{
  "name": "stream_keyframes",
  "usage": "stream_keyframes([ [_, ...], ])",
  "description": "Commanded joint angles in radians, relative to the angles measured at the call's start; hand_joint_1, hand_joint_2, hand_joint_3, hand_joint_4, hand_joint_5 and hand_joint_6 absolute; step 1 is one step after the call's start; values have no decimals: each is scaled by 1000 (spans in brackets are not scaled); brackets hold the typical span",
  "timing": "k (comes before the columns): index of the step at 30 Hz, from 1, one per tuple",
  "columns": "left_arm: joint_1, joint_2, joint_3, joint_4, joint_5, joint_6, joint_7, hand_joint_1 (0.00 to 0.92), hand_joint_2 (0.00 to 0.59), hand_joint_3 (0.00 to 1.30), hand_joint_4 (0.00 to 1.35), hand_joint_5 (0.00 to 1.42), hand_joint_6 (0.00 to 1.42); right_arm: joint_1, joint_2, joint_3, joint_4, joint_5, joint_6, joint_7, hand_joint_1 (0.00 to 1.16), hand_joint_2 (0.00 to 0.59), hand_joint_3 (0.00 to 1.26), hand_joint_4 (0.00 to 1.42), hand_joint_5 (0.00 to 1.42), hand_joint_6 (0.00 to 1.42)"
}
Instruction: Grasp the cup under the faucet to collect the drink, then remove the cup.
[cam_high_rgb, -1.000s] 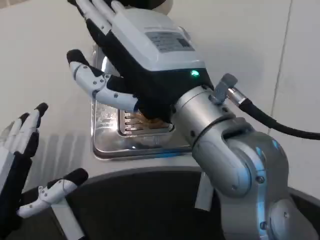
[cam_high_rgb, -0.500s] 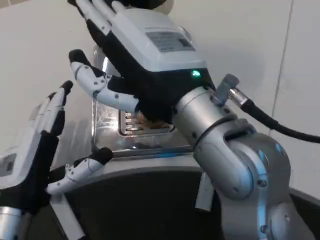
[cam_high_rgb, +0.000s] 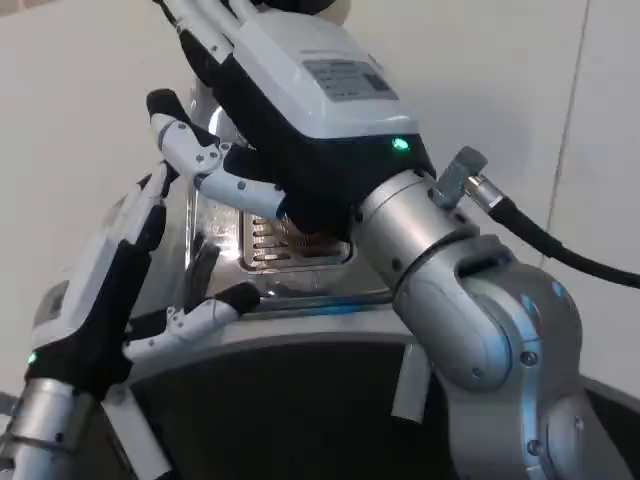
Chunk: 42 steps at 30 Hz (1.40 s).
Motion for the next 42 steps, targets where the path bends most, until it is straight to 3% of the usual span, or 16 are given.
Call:
stream_keyframes([
  [1, -20, -20, -12, 27, 7, -13, 22, 238, 50, 0, 0, 1, 7, 22, 13, 1, 17, 18, -16, 9, 28, 584, 0, 0, 0, 0],
  [18, -98, -43, -46, 117, 20, -16, 35, 342, 57, 0, 0, 26, 24, 29, 30, -5, -15, -6, -8, 42, 50, 583, 0, 0, 0, 0],
  [28, -145, -56, -76, 141, 36, -12, 54, 350, 57, 0, 0, 26, 24, 68, 22, -14, -53, -15, -17, 49, 59, 586, 0, 0, 0, 0],
  [37, -166, -67, -100, 144, 51, 3, 75, 368, 65, 0, 0, 26, 37, 132, 24, -56, -112, -19, -34, -8, 77, 586, 0, 0, 0, 0],
  [40, -174, -74, -105, 151, 55, 5, 76, 371, 66, 0, 0, 26, 38, 202, 25, -78, -174, -32, -71, -108, 83, 586, 0, 0, 0, 0],
  [42, -180, -80, -109, 155, 55, 5, 76, 371, 60, 0, 0, 26, 45, 231, 26, -89, -194, -35, -87, -146, 146, 586, 0, 0, 0, 0],
])
